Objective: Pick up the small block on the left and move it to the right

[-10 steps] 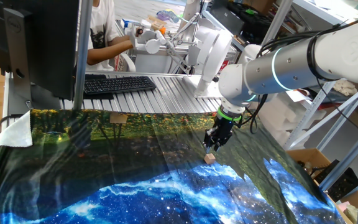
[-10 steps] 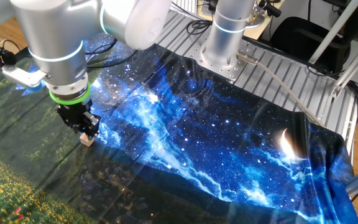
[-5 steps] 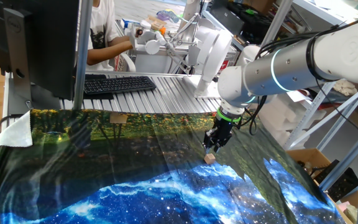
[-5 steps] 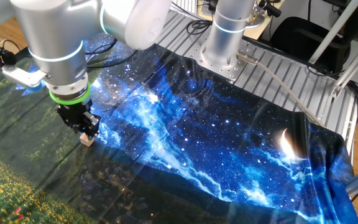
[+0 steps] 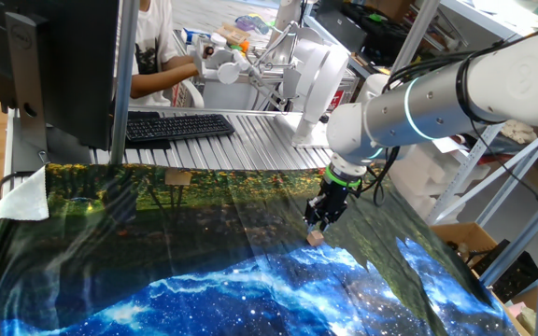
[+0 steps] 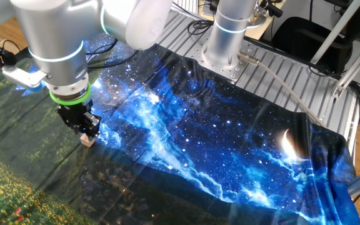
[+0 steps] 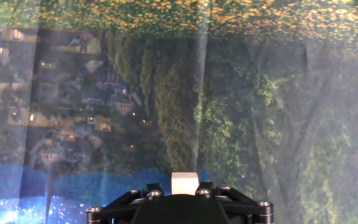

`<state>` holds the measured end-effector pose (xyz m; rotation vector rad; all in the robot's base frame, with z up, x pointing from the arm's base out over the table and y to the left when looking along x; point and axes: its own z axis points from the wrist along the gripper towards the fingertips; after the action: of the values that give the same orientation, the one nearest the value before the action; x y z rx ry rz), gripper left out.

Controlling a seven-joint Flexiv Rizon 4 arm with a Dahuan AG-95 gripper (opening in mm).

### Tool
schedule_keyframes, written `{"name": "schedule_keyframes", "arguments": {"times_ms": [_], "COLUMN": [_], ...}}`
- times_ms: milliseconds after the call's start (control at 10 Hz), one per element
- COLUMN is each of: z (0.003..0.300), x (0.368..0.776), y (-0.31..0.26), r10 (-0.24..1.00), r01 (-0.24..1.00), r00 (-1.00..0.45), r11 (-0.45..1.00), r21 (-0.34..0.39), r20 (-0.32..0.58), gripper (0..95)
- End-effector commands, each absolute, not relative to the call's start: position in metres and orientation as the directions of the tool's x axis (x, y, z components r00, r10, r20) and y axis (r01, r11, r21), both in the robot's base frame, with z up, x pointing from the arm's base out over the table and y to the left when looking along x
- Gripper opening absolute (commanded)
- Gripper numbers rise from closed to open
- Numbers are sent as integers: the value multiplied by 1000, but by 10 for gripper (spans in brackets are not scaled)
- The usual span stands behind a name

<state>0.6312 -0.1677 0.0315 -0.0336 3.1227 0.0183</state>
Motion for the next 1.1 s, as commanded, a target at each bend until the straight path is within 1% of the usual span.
{"name": "schedule_keyframes", "arguments": {"times_ms": [100,600,1100], "z": [29,19,14], "x": [631,630,621], "y": [-168,-169,-172], "r10": [-22,-12,-6], "r01": [-22,-12,-6], "r00": [-1000,-1000,-1000], "r11": [1000,1000,1000], "r21": [15,18,25], "r20": [-14,-8,-8], "gripper": [380,380,380]}}
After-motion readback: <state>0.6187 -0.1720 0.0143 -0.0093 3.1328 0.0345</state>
